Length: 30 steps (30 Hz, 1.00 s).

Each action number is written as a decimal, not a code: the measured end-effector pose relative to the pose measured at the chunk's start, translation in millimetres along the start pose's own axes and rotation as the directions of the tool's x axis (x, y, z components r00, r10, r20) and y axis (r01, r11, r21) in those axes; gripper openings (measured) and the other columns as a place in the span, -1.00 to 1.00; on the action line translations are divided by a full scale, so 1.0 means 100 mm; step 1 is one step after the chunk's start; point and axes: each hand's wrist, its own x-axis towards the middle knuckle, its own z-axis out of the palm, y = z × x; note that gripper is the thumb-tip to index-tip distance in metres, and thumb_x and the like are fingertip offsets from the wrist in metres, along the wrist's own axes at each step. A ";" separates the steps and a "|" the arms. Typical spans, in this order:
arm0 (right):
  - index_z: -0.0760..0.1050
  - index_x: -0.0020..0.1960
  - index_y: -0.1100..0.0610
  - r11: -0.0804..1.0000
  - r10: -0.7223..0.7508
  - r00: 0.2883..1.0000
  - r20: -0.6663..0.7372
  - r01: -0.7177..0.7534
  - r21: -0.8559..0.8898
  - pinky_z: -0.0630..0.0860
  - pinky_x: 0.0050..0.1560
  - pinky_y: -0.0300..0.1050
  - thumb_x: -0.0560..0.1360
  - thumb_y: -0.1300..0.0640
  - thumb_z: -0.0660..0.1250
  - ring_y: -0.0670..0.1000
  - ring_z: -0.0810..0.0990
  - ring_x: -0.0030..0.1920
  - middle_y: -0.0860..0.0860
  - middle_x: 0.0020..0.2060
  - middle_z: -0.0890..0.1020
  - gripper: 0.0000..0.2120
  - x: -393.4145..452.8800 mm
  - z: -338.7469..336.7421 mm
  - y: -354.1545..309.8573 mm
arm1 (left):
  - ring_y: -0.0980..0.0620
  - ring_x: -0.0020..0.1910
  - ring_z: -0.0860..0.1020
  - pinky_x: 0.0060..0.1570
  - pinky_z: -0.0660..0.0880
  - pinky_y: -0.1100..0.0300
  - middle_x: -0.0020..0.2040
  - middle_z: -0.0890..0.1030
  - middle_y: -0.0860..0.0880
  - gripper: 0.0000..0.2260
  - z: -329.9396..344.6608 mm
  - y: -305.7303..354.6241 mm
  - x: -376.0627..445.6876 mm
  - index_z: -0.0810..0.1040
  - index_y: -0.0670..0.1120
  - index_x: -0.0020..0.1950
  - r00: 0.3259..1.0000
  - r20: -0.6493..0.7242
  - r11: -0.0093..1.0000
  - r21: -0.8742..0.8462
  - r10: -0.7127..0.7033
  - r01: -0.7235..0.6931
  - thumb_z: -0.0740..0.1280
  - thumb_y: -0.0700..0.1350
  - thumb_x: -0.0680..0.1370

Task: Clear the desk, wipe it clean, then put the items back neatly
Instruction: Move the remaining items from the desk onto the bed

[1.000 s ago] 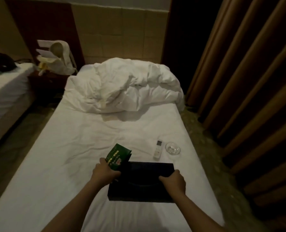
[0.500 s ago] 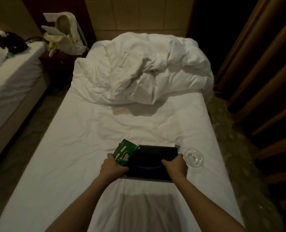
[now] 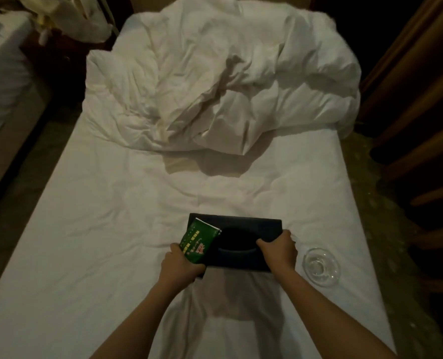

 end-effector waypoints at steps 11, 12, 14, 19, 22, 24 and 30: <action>0.31 0.27 0.29 1.000 -0.002 1.000 0.024 0.001 0.009 0.49 0.08 0.03 0.41 0.16 0.44 0.23 0.53 0.13 0.23 0.18 0.51 -0.48 0.78 0.54 0.19 | -0.16 -0.10 0.59 -0.16 0.61 -0.06 0.01 0.50 -0.14 -0.34 0.47 -0.05 0.45 0.27 -0.07 0.05 0.996 0.082 0.999 -0.002 -0.044 0.044 0.42 0.09 0.06; 0.30 0.28 0.29 1.000 0.001 1.000 0.019 -0.001 0.024 0.48 0.09 -0.01 0.44 0.17 0.40 0.23 0.53 0.14 0.23 0.20 0.51 -0.50 0.82 0.54 0.22 | -0.17 -0.11 0.59 -0.16 0.60 -0.06 0.01 0.50 -0.15 -0.34 0.49 -0.03 0.46 0.27 -0.08 0.05 0.996 0.081 0.999 0.006 -0.044 0.044 0.42 0.09 0.06; 0.26 0.37 0.29 0.998 0.029 1.000 0.010 -0.030 0.063 0.41 0.06 -0.18 0.50 0.21 0.34 0.21 0.50 0.18 0.21 0.24 0.49 -0.50 0.89 0.46 0.28 | -0.18 -0.10 0.59 -0.15 0.60 -0.07 0.01 0.50 -0.15 -0.33 0.53 -0.01 0.49 0.27 -0.09 0.07 0.996 0.077 0.999 0.019 -0.046 0.045 0.42 0.10 0.06; 0.29 0.37 0.31 0.998 -0.009 0.999 0.044 0.006 0.057 0.39 0.02 -0.17 0.51 0.21 0.34 0.18 0.50 0.19 0.24 0.24 0.49 -0.52 0.83 0.13 0.49 | -0.16 -0.06 0.58 -0.13 0.60 -0.05 0.07 0.51 -0.17 -0.35 0.73 0.08 0.32 0.28 -0.10 0.13 0.990 0.136 0.996 0.077 0.026 -0.036 0.53 0.00 0.18; 0.41 0.17 0.31 0.998 -0.063 0.994 0.085 0.064 -0.009 0.28 -0.15 -0.31 0.49 0.25 0.35 0.12 0.53 0.06 0.20 0.08 0.55 -0.71 0.72 -0.03 0.68 | -0.13 0.18 0.45 0.09 0.47 0.09 0.21 0.43 -0.16 -0.32 0.90 0.17 0.15 0.28 -0.13 0.26 0.972 0.204 0.944 0.280 0.118 -0.174 0.52 -0.01 0.27; 0.43 0.18 0.30 0.994 -0.099 0.989 0.107 0.104 -0.042 0.32 -0.08 -0.30 0.49 0.28 0.36 0.13 0.53 0.10 0.21 0.10 0.56 -0.71 0.66 -0.10 0.83 | -0.10 0.28 0.35 0.21 0.31 0.14 0.28 0.35 -0.13 -0.27 1.01 0.24 0.09 0.21 -0.12 0.37 0.951 0.247 0.852 0.442 0.186 -0.281 0.48 0.07 0.34; 0.39 0.20 0.34 0.951 -0.135 0.973 0.186 0.180 -0.253 0.36 0.00 -0.20 0.50 0.22 0.36 0.16 0.50 0.14 0.24 0.14 0.51 -0.66 0.56 -0.22 1.28 | -0.16 0.38 0.20 0.36 0.19 0.03 0.37 0.18 -0.15 -0.06 1.21 0.25 0.10 -0.02 -0.04 0.53 0.947 0.229 0.812 0.493 0.225 -0.312 0.48 0.15 0.36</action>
